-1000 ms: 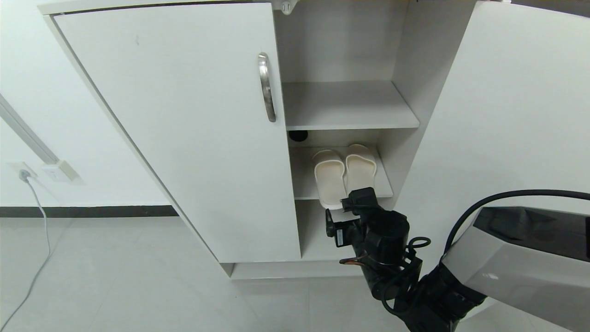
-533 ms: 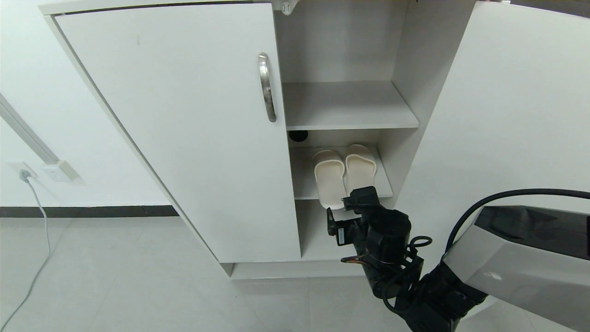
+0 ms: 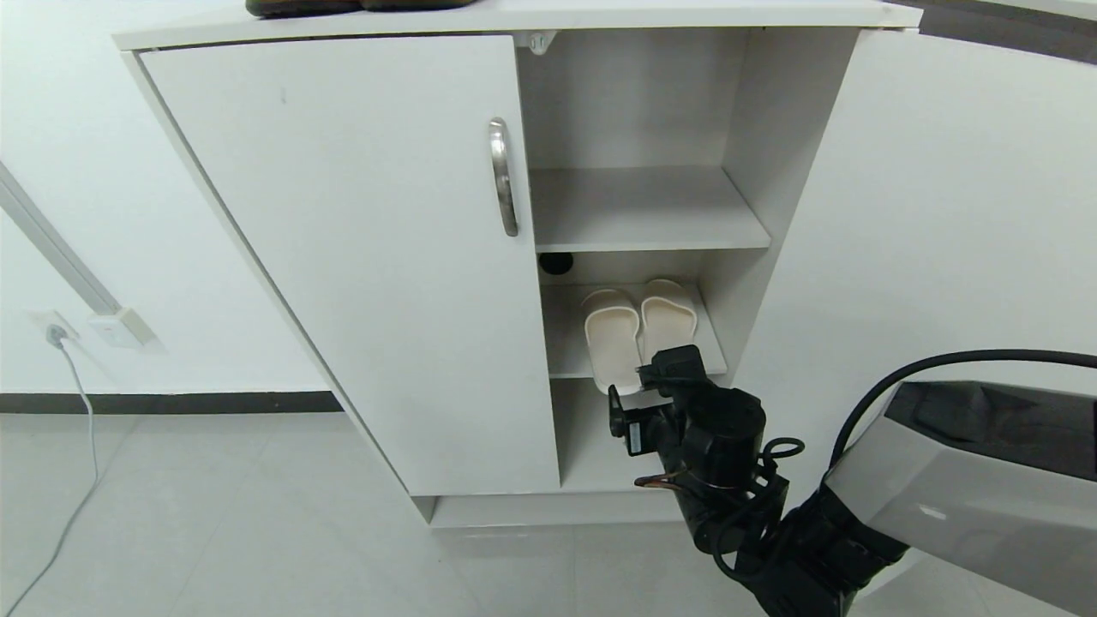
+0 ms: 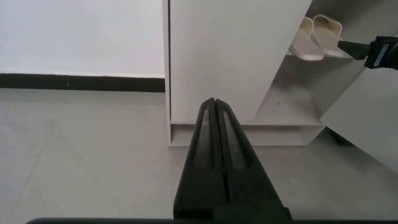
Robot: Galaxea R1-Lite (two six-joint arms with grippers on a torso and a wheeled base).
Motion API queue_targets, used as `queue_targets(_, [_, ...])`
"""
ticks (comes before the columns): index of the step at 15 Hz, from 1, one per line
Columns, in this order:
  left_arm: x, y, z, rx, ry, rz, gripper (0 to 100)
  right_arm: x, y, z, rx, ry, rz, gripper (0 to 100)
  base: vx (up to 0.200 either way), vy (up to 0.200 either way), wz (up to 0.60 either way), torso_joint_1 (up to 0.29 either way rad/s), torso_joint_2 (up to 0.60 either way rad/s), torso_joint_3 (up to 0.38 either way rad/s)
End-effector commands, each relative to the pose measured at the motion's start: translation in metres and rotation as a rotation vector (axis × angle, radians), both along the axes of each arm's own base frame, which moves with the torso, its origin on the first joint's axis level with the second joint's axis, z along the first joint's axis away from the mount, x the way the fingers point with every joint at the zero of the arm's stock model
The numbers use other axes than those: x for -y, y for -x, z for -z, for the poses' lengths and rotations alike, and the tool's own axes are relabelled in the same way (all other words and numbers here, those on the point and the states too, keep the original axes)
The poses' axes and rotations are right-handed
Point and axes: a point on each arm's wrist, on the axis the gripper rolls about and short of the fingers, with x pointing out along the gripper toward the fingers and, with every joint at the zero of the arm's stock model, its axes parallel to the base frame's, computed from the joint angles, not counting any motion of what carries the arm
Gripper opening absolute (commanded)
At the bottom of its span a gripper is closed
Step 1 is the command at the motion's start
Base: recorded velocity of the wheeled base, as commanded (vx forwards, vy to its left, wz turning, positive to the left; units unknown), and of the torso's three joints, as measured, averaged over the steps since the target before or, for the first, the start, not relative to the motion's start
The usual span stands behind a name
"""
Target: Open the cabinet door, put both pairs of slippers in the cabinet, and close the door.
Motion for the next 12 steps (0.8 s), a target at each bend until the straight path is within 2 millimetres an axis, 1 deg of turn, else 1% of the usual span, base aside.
queue_targets(1, [0.0, -0.0001, 0.0, -0.001, 0.0, 0.0, 0, 0.0018, -0.0012, -0.0014, 0.003, -0.003, 0.005, 100, 0.0, 0.0, 0.0, 0.002, 0.0, 0.183])
queue_targets(7, [0.0, -0.0001, 0.0, -0.001, 0.0, -0.001, 0, 0.0034, -0.0022, 0.0, -0.001, 0.003, 0.009, 100, 0.0, 0.0, 0.0, 0.001, 0.0, 0.194])
queue_targets(9, [0.0, -0.0001, 0.0, -0.001, -0.004, 0.0, 0, 0.0037, -0.0026, 0.0, -0.001, 0.003, 0.007, 100, 0.0, 0.0, 0.0, 0.001, 0.0, 0.05])
queue_targets(12, [0.0, -0.0001, 0.0, -0.001, -0.006, 0.0, 0, 0.0093, 0.0052, 0.0011, -0.02, 0.015, -0.047, 100, 0.0, 0.0, 0.0, 0.0, 0.0, 0.0])
